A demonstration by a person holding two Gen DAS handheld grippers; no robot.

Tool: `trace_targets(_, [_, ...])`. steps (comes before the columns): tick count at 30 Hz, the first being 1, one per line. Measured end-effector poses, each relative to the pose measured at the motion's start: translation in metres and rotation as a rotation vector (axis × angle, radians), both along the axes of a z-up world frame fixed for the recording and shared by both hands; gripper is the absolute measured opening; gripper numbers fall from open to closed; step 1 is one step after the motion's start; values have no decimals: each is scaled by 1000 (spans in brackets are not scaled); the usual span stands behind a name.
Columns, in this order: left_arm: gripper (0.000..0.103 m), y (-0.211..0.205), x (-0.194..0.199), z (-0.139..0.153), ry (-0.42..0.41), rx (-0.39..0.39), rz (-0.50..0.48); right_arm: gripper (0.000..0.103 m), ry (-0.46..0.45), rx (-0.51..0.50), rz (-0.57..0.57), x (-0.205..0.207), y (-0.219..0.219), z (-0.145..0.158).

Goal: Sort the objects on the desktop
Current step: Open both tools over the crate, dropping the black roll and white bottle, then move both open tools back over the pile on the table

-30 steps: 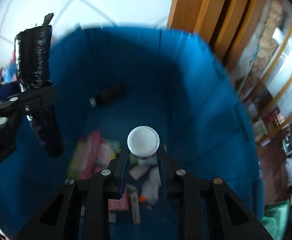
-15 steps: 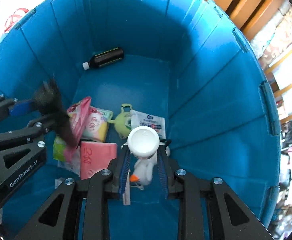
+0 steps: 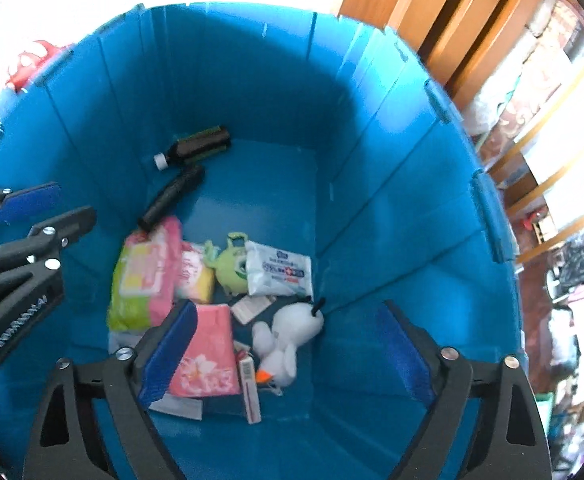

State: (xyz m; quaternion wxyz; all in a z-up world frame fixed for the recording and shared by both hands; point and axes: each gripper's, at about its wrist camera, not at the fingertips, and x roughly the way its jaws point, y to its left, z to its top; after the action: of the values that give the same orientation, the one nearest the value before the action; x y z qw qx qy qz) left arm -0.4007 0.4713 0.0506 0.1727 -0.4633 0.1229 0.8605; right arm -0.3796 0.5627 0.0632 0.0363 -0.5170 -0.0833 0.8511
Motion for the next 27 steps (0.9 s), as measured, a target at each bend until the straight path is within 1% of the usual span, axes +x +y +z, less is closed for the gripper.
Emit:
trace_targets(1, [36,-4,7,10,32,11,-3,96,29,0,1,6,-1,7])
trace_targets(2, [36,-9,14,19,64,19,-6,96,51,-2,-1,4,-2,5])
trace_targets(5, [36,-28,39,45,159,71,-2,98,146,-29,7,21,-9,24])
trace_targets(7, [39,-47,56,61,214,115,15,102,217,-50,21,36,-19,40])
trace_targets(8, [49,-57,63,68,240,133,24,102,254,-57,24,42,-24,47])
trace_targets(9, [56,-68,71,75,277,143,42,102,301,-64,32,52,-32,55])
trace_targets(10, [69,-79,81,83,320,147,58,102,335,-70,37,58,-38,63])
trace_targets(11, [75,-89,90,86,362,153,71,102,376,-74,35,66,-43,70])
trace_targets(12, [77,-102,99,91,408,157,91,103,426,-96,42,76,-52,77])
trace_targets(14, [78,-125,114,96,473,165,123,103,488,-129,57,90,-66,88])
trace_targets(15, [78,-139,121,98,514,178,144,103,536,-154,73,100,-76,93])
trace_targets(16, [78,-154,129,98,563,192,177,103,563,-170,86,106,-82,95])
trace_targets(18, [80,-185,138,96,631,194,257,103,629,-215,119,120,-102,98])
trace_targets(19, [80,-203,140,95,648,194,295,103,654,-236,138,125,-110,99])
trace_targets(21, [81,-235,145,90,657,193,348,103,706,-272,174,137,-131,102])
trace_targets(22, [81,-252,146,87,652,189,374,103,741,-295,194,143,-144,102])
trace_targets(25, [81,-302,151,71,635,160,460,103,799,-355,246,153,-175,97])
trace_targets(27, [81,-336,157,57,621,123,536,103,799,-382,299,155,-200,90])
